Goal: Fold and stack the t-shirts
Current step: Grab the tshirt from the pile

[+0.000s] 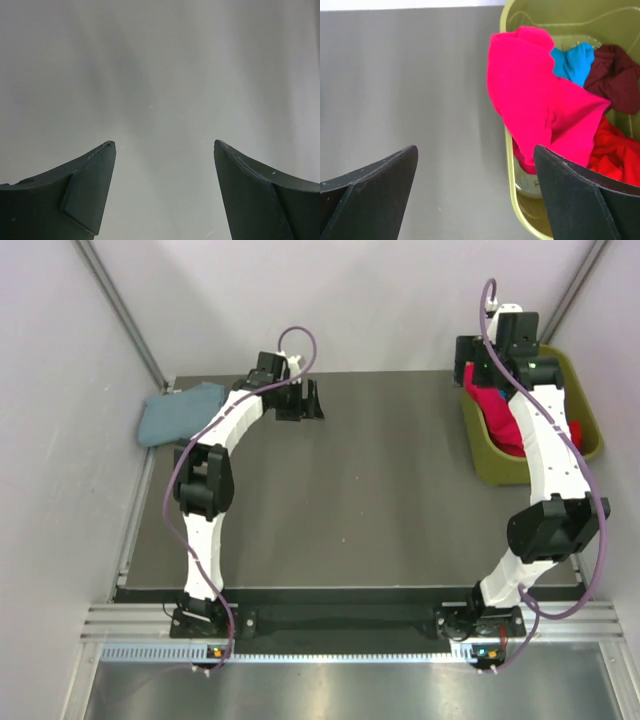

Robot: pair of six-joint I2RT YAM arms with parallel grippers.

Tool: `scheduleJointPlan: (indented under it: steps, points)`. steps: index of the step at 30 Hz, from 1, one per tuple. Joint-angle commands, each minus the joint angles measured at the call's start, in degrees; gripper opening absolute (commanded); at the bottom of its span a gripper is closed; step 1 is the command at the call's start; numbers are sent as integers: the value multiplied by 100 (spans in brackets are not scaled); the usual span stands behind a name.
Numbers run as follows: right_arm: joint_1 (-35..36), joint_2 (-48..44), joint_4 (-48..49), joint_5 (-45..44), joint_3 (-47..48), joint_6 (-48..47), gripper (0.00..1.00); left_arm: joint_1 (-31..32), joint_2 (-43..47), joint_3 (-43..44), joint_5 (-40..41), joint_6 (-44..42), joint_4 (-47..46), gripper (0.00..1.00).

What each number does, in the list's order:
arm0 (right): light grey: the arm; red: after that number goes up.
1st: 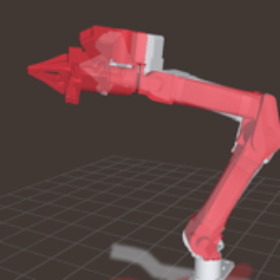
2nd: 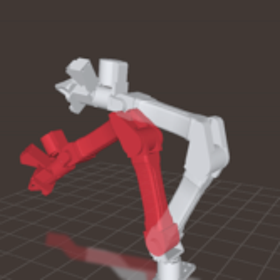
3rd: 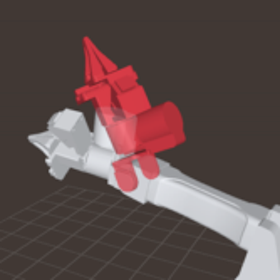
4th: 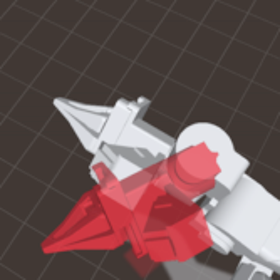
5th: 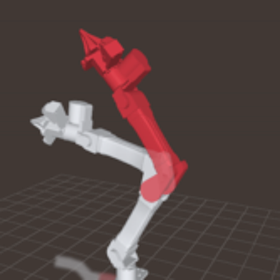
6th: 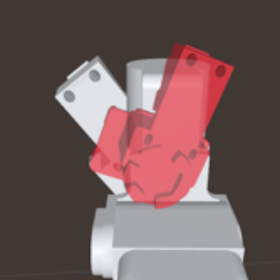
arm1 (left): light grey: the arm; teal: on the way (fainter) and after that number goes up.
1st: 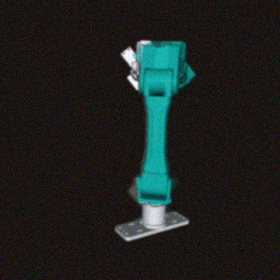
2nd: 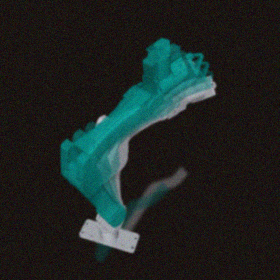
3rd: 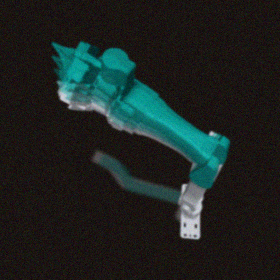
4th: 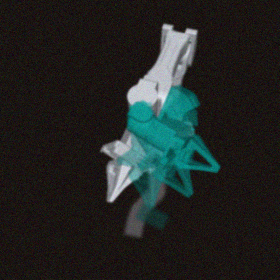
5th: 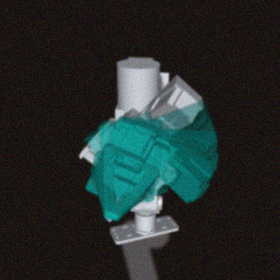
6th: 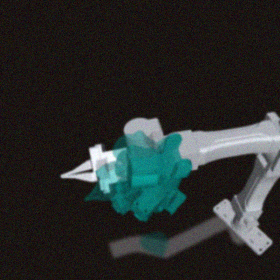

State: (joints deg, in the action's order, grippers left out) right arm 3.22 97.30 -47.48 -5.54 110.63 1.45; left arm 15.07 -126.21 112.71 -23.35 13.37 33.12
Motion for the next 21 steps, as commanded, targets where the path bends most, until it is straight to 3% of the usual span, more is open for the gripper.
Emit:
scheduleJointPlan:
  steps: [1,7,21]
  points:
    - [-6,-404,178,-193,-85,-101,100,207,176,287,-134,17,-219,84]
    - [-6,-238,310,-193,-77,-900,100,382,202,331,-126,52,-227,83]
    - [-146,544,257,-70,415,-840,100,427,457,59,340,-247,-104,84]
